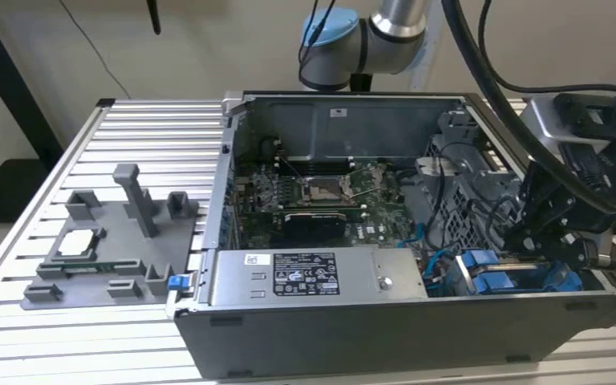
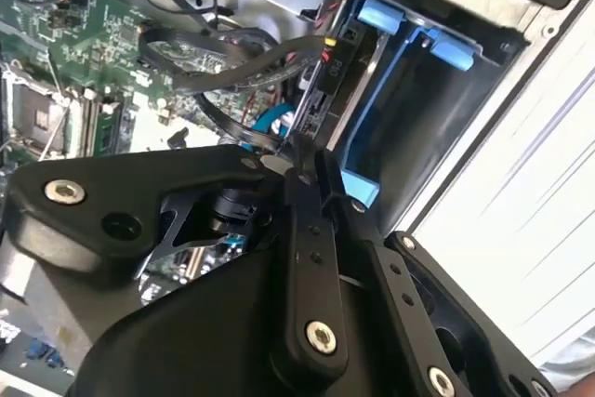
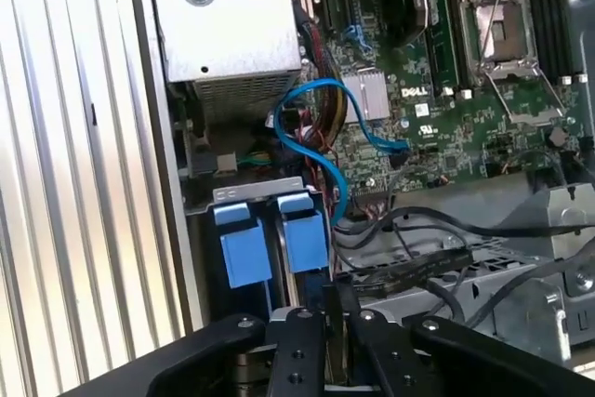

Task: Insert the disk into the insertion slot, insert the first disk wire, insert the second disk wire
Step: 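Insert the second disk wire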

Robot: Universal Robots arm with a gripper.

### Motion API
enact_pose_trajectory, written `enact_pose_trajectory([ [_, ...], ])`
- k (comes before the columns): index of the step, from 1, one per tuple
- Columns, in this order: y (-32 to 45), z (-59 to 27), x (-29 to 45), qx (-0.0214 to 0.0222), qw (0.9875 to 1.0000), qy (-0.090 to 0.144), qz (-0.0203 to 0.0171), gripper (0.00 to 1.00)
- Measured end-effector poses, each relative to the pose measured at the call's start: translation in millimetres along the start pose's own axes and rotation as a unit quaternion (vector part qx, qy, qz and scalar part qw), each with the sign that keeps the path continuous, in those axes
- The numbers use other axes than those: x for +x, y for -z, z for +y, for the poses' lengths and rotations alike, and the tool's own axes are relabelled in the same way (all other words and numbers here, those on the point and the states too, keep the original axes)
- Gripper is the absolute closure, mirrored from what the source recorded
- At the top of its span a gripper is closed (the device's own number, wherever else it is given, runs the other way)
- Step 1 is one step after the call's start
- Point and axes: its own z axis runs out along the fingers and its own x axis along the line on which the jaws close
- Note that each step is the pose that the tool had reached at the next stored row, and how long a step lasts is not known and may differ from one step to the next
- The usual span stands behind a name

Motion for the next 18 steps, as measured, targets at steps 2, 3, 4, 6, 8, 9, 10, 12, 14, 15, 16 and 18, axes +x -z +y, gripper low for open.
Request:
enact_pose_trajectory([
  [2, -1.6, 0.2, -2.0, 0.0078, 1.0, 0.003, 0.0012, 1.0],
  [3, -2.7, 0.2, -3.9, 0.0095, 0.9999, 0.004, 0.0015, 1.0],
  [4, -4.2, 0.1, -4.8, 0.0099, 0.9999, 0.004, 0.0013, 1.0],
  [6, -7.6, -1.6, -5.4, 0.0101, 0.9999, 0.003, 0.0013, 1.0],
  [8, -8.8, -4.4, -5.8, 0.011, 0.9999, 0.002, 0.0055, 1.0],
  [9, -9.0, -5.5, -6.0, 0.0118, 0.9999, 0.002, 0.0107, 1.0],
  [10, -9.2, -6.2, -6.1, 0.013, 0.9998, 0.001, 0.0175, 1.0],
  [12, -9.7, -6.3, -6.4, 0.015, 0.9996, 0.001, 0.0247, 1.0],
  [14, -9.9, -6.4, -6.6, 0.0166, 0.9996, 0.002, 0.0245, 1.0],
  [15, -9.9, -6.3, -7.0, 0.0169, 0.9996, 0.002, 0.0244, 1.0],
  [16, -10.0, -6.3, -7.2, 0.0174, 0.9996, 0.002, 0.0242, 1.0],
  [18, -10.1, -6.2, -7.7, 0.0196, 0.9995, 0.002, 0.0231, 1.0],
])
